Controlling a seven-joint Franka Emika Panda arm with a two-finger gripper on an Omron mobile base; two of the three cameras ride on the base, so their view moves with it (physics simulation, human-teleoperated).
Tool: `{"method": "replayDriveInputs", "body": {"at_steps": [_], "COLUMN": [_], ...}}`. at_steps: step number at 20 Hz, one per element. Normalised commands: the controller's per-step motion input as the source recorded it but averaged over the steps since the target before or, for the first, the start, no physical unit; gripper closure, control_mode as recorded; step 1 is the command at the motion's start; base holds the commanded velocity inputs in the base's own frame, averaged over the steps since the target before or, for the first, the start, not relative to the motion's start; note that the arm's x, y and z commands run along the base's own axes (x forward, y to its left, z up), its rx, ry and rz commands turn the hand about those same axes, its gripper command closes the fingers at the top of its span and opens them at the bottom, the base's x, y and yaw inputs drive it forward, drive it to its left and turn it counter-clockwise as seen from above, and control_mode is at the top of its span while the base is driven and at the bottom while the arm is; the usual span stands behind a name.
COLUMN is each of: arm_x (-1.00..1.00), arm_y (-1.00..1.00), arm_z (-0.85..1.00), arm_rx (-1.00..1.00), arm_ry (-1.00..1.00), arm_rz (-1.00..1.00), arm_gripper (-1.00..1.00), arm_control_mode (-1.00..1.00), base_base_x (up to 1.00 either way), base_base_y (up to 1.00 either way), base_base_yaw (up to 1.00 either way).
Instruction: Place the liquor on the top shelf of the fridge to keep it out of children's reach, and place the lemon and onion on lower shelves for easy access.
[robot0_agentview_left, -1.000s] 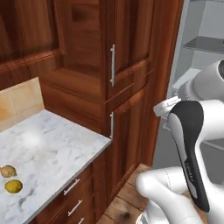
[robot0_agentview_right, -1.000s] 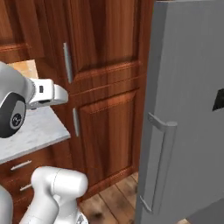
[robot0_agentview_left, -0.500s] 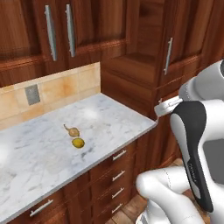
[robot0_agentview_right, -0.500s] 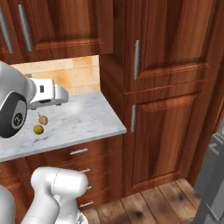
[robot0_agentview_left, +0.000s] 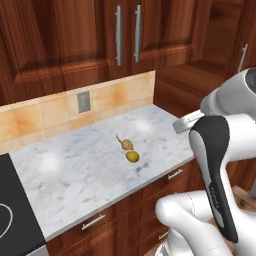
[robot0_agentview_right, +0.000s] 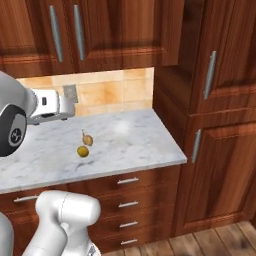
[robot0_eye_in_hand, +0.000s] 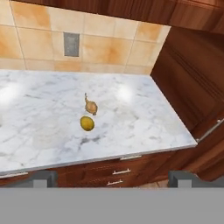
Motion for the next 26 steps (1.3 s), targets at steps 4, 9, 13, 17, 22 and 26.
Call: {"method": "replayDriveInputs", "body": {"at_steps": [4,9,13,17,22,26], "arm_x": [0.0,0.0,0.19,0.39,0.38,0.15], "arm_y": [0.0,0.0,0.0,0.0,-0.02,0.0], "arm_z": [0.0,0.0,-0.62,-0.99,-0.89,-0.38], "arm_rx": [0.0,0.0,0.0,0.0,0.0,0.0], "arm_ry": [0.0,0.0,0.1,0.27,0.19,0.08], "arm_rz": [0.0,0.0,0.18,0.16,0.08,-0.02], "arm_gripper": [-1.0,-1.0,-1.0,-1.0,-1.0,-1.0], "arm_control_mode": [1.0,1.0,-1.0,-1.0,-1.0,-1.0], "base_base_x": [0.35,0.28,0.06,0.0,0.0,0.0], "base_base_y": [0.0,0.0,0.0,0.0,0.0,0.0], "base_base_yaw": [0.27,0.29,0.07,0.0,0.0,0.0]}}
